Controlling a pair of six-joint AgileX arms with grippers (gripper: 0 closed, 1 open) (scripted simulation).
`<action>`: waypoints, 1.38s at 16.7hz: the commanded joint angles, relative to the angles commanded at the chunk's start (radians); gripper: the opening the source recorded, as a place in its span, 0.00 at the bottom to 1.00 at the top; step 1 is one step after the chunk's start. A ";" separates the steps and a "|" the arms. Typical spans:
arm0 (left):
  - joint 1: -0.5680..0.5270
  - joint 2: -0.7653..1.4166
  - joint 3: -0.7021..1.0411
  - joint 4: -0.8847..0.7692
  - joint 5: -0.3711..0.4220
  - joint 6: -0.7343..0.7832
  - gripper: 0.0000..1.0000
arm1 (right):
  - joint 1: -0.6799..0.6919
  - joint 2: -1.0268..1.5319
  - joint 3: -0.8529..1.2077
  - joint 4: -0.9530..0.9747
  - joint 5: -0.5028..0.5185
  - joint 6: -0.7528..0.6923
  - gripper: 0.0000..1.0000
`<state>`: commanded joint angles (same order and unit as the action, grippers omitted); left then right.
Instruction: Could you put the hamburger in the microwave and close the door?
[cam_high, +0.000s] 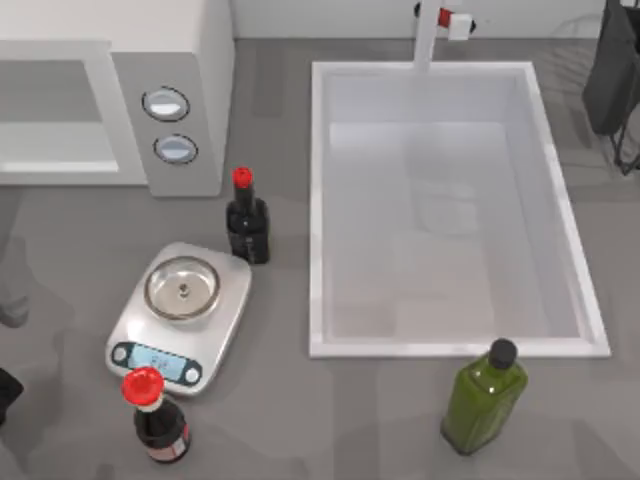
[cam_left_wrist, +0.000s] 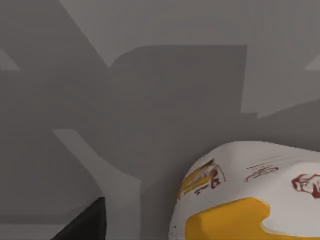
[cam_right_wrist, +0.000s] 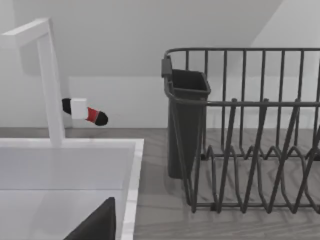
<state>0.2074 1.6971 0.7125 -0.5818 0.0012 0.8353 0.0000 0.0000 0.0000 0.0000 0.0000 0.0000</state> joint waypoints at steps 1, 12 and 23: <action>0.000 0.000 0.000 0.000 0.000 0.000 0.77 | 0.000 0.000 0.000 0.000 0.000 0.000 1.00; 0.000 0.000 0.000 0.000 0.000 0.000 0.00 | 0.000 0.000 0.000 0.000 0.000 0.000 1.00; 0.003 -0.082 0.066 -0.128 0.023 -0.005 0.00 | 0.000 0.000 0.000 0.000 0.000 0.000 1.00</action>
<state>0.2100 1.6151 0.7789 -0.7096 0.0239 0.8303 0.0000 0.0000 0.0000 0.0000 0.0000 0.0000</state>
